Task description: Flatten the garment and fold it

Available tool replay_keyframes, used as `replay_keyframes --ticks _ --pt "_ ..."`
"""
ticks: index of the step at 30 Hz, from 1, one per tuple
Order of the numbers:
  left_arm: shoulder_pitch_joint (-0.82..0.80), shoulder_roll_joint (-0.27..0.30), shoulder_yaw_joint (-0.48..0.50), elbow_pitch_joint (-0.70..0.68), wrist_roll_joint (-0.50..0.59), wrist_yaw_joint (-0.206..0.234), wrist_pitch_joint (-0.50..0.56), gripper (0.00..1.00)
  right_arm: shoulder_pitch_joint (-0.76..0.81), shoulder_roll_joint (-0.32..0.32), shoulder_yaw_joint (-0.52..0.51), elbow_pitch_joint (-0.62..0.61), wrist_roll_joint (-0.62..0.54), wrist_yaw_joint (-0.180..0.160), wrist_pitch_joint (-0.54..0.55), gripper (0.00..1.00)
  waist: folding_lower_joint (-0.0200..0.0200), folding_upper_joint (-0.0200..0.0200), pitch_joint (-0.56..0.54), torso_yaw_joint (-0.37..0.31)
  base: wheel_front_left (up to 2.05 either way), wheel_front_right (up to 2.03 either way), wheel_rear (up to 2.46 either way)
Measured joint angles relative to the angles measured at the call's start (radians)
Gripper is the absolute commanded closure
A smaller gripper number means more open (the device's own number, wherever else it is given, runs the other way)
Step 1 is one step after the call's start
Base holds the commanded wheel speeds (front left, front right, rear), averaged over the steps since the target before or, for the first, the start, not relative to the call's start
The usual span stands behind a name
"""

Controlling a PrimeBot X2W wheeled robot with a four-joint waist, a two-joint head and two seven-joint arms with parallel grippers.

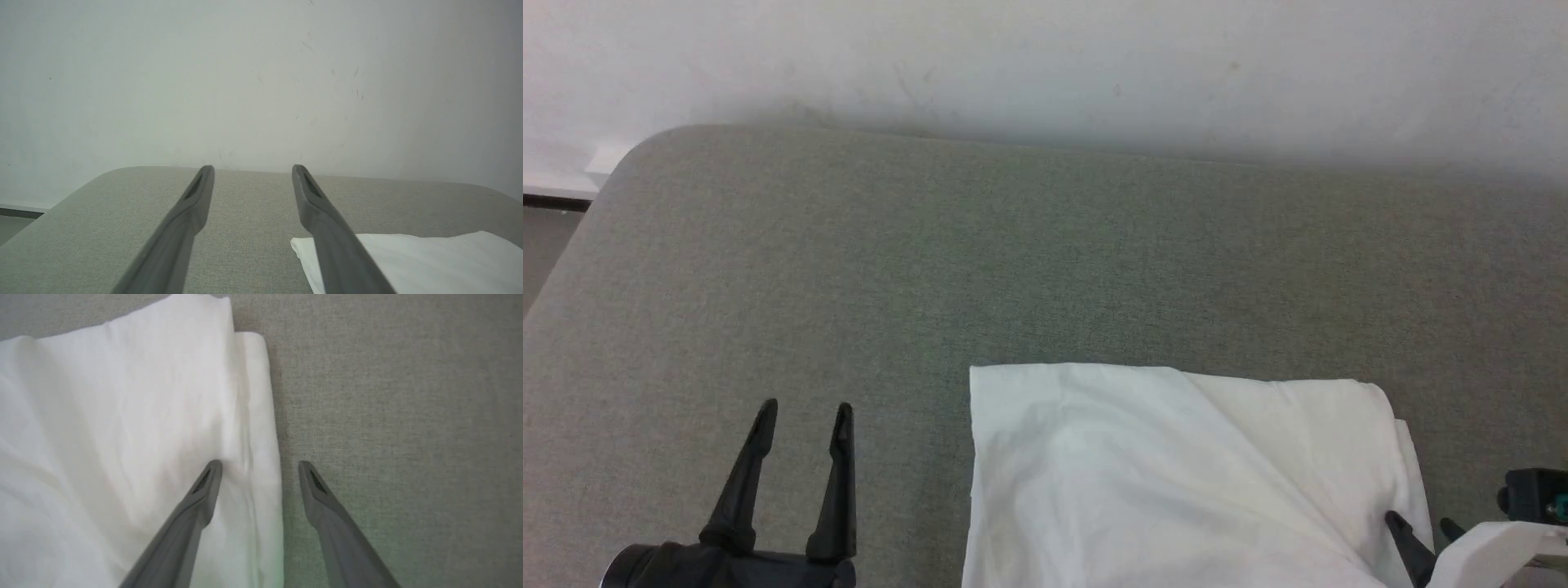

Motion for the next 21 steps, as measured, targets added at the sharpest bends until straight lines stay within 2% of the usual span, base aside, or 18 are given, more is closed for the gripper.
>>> replay_keyframes --ticks 8,9,10,11,12,21 --pt "0.011 -0.015 0.007 0.023 0.037 -0.042 0.000 0.00 -0.037 -0.023 0.056 0.099 0.009 0.000 0.029 0.00 -0.0001 0.0000 -0.005 0.026 0.00 0.00 0.00" --pt "0.013 -0.020 0.007 0.026 0.037 -0.049 0.000 0.00 -0.044 -0.024 0.059 0.113 0.010 0.000 0.036 0.20 -0.0002 0.0000 -0.008 0.026 0.00 0.00 0.00" --pt "0.014 -0.024 0.007 0.029 0.038 -0.054 0.000 0.00 -0.050 -0.023 0.058 0.128 0.012 0.000 0.036 0.57 -0.0002 -0.0001 -0.011 0.027 0.00 0.00 0.00" --pt "0.015 -0.028 0.007 0.033 0.042 -0.059 0.000 0.00 -0.055 -0.021 0.052 0.143 0.015 0.000 0.035 0.86 -0.0002 0.0000 -0.014 0.027 0.00 0.00 0.00" --pt "0.015 -0.031 0.007 0.036 0.044 -0.062 0.000 0.00 -0.062 -0.019 0.050 0.156 0.015 0.000 0.034 1.00 -0.0002 0.0000 -0.017 0.028 0.00 0.00 0.00" --pt "0.019 -0.048 0.026 0.045 0.053 -0.094 0.000 0.00 -0.099 -0.001 0.037 0.213 -0.003 0.003 -0.020 1.00 -0.0002 0.0000 -0.029 0.016 0.00 0.00 0.00"
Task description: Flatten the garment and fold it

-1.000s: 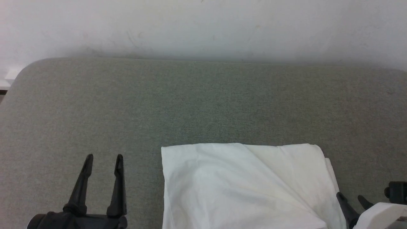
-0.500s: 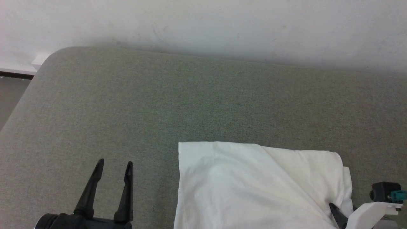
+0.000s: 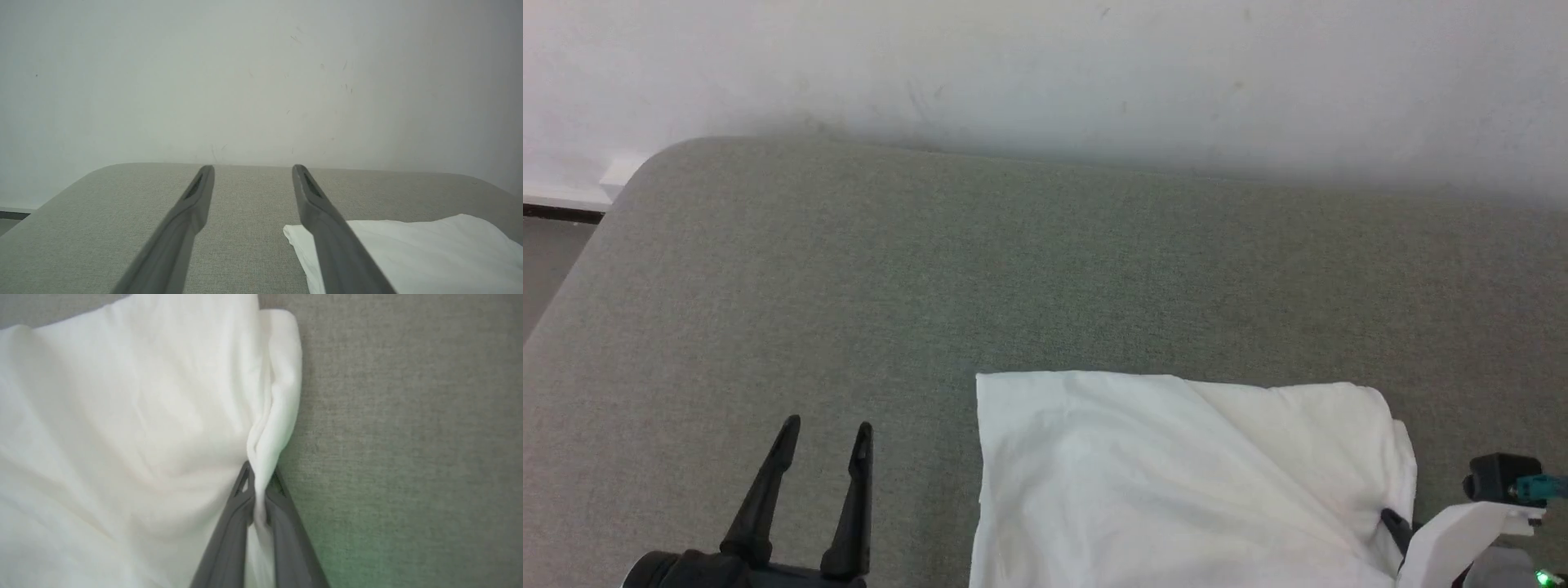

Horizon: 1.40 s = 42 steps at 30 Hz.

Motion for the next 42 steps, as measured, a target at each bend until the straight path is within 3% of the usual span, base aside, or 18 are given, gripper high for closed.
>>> replay_keyframes --ticks 7,15,20,23,33,42 --pt "0.008 -0.014 0.014 0.001 0.009 -0.014 0.000 0.00 -0.046 -0.061 -0.076 -0.005 -0.040 -0.001 -0.011 1.00 0.0002 0.0000 0.003 -0.033 0.00 0.00 0.00" --pt "0.016 -0.016 0.024 0.008 0.019 -0.026 0.000 0.00 -0.020 -0.170 -0.278 -0.020 -0.115 -0.002 -0.007 1.00 0.0001 0.0000 0.008 -0.075 0.00 0.00 0.00" --pt "0.016 -0.022 0.029 0.014 0.020 -0.033 0.000 0.00 0.003 -0.157 -0.298 -0.063 -0.105 -0.002 0.001 1.00 0.0002 0.0000 0.005 -0.095 0.00 0.00 0.00" --pt "0.017 -0.030 0.029 0.018 0.020 -0.035 0.000 0.00 0.018 -0.133 -0.239 -0.130 -0.072 -0.003 0.024 1.00 0.0001 0.0000 0.001 -0.108 0.00 0.00 0.00" --pt "0.016 -0.068 0.023 0.034 0.025 -0.053 0.000 0.00 0.071 -0.068 0.095 -0.386 0.083 -0.003 0.146 1.00 0.0001 0.0000 -0.002 -0.117 0.00 0.00 0.00" --pt "0.010 -0.080 0.026 0.047 0.026 -0.071 0.000 0.00 0.014 -0.062 0.299 -0.421 0.105 -0.003 0.178 1.00 0.0001 0.0000 0.012 -0.080 0.00 0.00 0.00"
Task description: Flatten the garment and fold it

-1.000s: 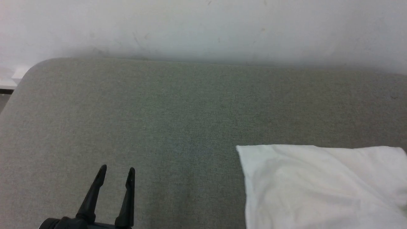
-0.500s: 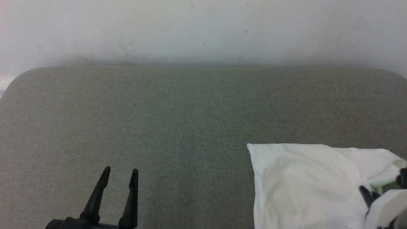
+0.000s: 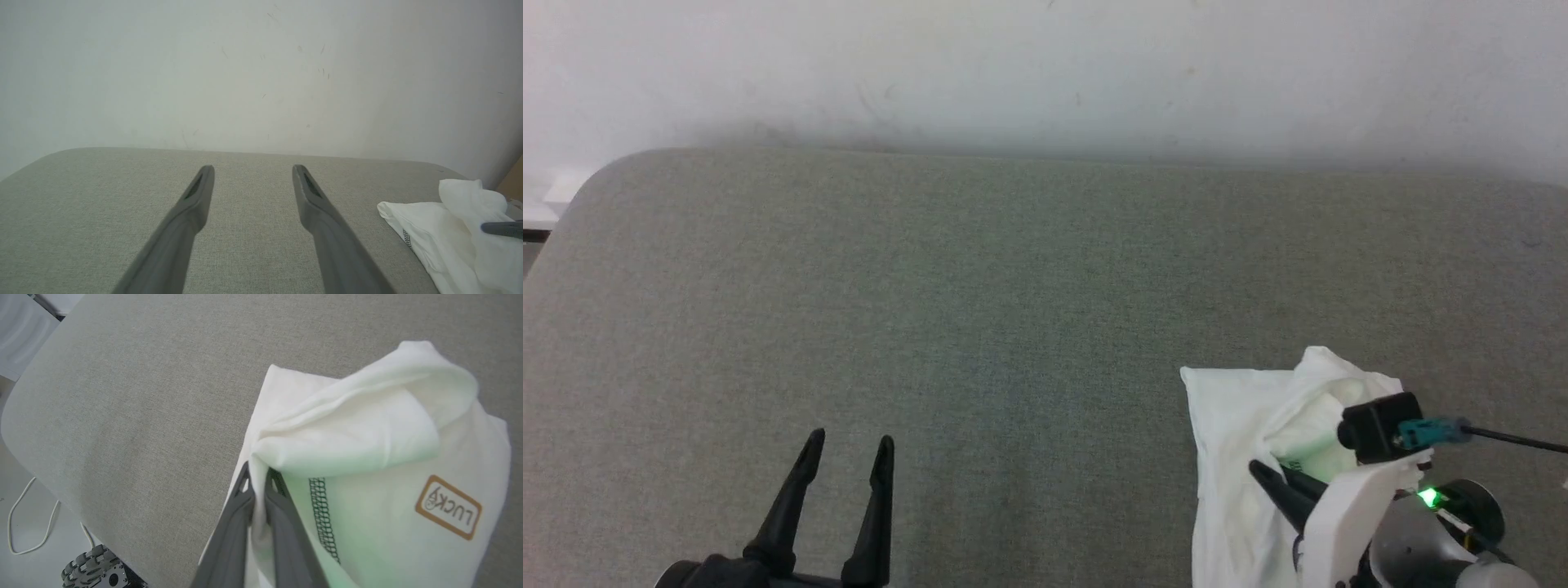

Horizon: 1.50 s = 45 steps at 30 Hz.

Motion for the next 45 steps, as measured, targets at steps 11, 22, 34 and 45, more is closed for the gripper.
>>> replay_keyframes --ticks 11,22,34,45 --pt "-0.018 -0.017 0.000 0.021 0.003 -0.024 0.000 0.00 -0.066 0.041 0.016 0.174 -0.065 0.000 0.017 1.00 0.0000 0.0000 0.021 0.057 0.00 0.00 0.00" --pt "-0.017 -0.024 0.003 0.040 0.003 -0.033 0.000 0.00 -0.110 0.082 0.049 0.326 -0.123 0.000 -0.030 0.00 -0.0001 0.0000 -0.006 0.074 0.00 0.00 0.00" --pt "0.009 -0.024 0.013 0.020 0.009 -0.033 0.000 0.00 0.029 0.029 -0.270 0.029 -0.072 0.000 0.018 0.00 -0.0002 0.0000 -0.041 0.027 0.00 0.00 0.00" --pt "0.000 -0.020 0.014 0.006 0.019 -0.033 0.000 0.00 0.040 0.089 -0.337 0.153 -0.110 0.000 -0.055 0.00 0.0000 0.0000 0.020 0.009 0.00 0.00 0.00"
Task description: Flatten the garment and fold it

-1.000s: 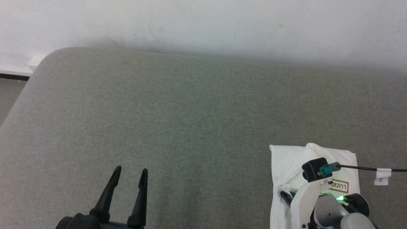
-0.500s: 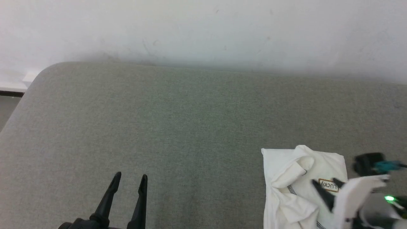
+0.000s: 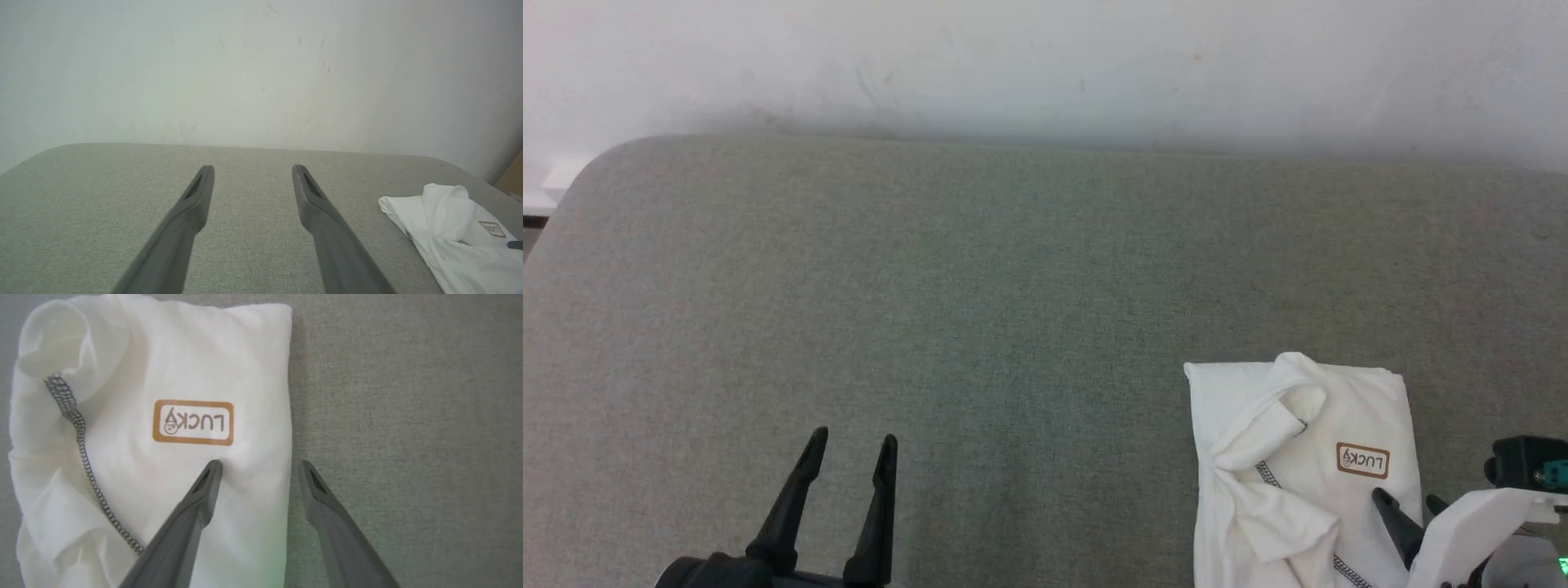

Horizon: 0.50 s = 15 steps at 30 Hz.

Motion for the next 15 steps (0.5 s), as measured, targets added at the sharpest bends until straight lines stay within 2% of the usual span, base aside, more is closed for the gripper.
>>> replay_keyframes --ticks 8,9,10,11,15 --pt "-0.025 0.022 0.001 -0.004 0.007 0.000 0.000 0.00 -0.086 0.001 0.000 0.148 -0.026 0.000 -0.049 0.00 0.0000 0.0000 0.047 0.028 0.00 0.00 0.00" --pt "-0.027 0.023 0.000 -0.005 0.007 0.000 0.000 0.00 -0.097 -0.001 0.000 0.162 -0.026 0.000 -0.054 0.18 0.0000 0.0000 0.051 0.032 0.00 0.00 0.00" --pt "-0.030 0.025 0.000 -0.005 0.007 0.000 0.000 0.00 -0.108 -0.002 0.001 0.173 -0.026 0.000 -0.060 0.68 0.0000 0.0001 0.056 0.035 0.00 0.00 0.00" --pt "-0.035 0.026 -0.001 -0.006 0.007 0.000 0.000 0.00 -0.118 -0.004 0.006 0.182 -0.026 0.000 -0.061 1.00 0.0000 0.0000 0.059 0.038 0.00 0.00 0.00" --pt "-0.048 0.026 -0.011 -0.012 0.007 0.000 0.000 0.00 -0.147 -0.007 0.024 0.199 -0.016 0.001 -0.068 1.00 0.0000 0.0000 0.065 0.036 0.00 0.00 0.00"
